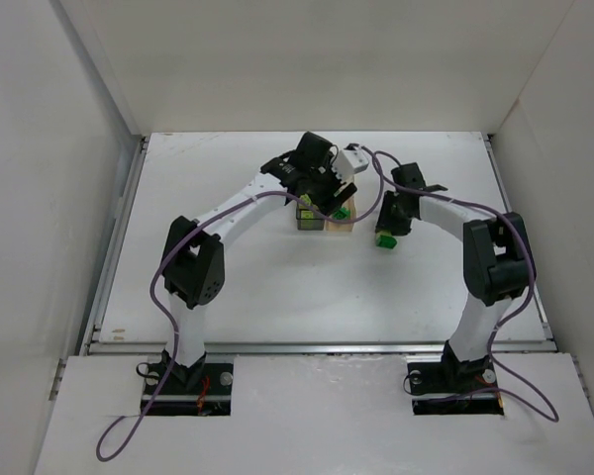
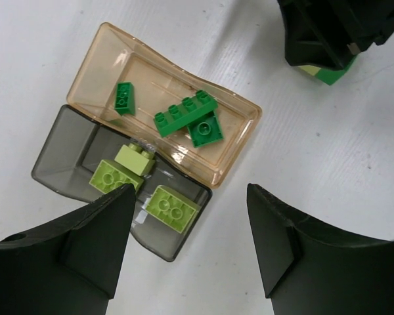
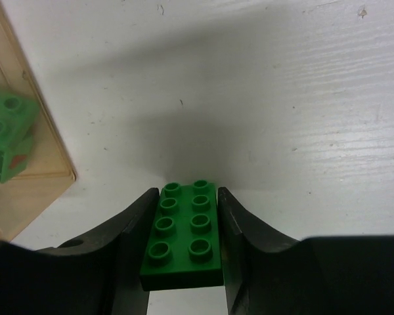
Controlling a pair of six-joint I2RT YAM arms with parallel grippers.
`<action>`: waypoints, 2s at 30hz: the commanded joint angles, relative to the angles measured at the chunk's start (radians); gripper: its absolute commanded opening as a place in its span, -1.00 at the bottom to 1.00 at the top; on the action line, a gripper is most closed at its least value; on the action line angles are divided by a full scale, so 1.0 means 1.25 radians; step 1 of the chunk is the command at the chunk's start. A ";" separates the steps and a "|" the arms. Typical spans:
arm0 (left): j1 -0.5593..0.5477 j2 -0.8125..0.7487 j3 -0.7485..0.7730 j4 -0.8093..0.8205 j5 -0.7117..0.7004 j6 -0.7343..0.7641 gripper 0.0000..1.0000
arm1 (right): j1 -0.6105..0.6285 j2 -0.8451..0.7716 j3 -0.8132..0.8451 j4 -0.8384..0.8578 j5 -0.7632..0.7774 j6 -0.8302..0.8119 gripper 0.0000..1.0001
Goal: Sort the legos into containers by color
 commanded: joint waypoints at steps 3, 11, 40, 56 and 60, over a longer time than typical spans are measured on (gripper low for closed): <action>0.000 -0.060 0.052 -0.038 0.097 0.004 0.31 | 0.000 -0.135 0.045 0.011 0.003 0.019 -1.00; -0.036 -0.152 0.015 -0.040 0.222 0.191 0.31 | 0.000 -0.337 0.077 0.151 -0.156 0.075 -1.00; -0.004 -0.130 0.080 0.308 0.405 -0.576 0.23 | 0.174 -0.493 0.091 0.266 0.166 0.296 -1.00; 0.006 -0.129 0.052 0.177 0.332 -0.481 -1.00 | 0.205 -0.459 0.143 0.258 0.260 0.204 -1.00; 0.032 -0.129 0.035 0.132 0.323 -0.419 -1.00 | 0.170 -0.378 0.185 0.243 0.279 0.153 -1.00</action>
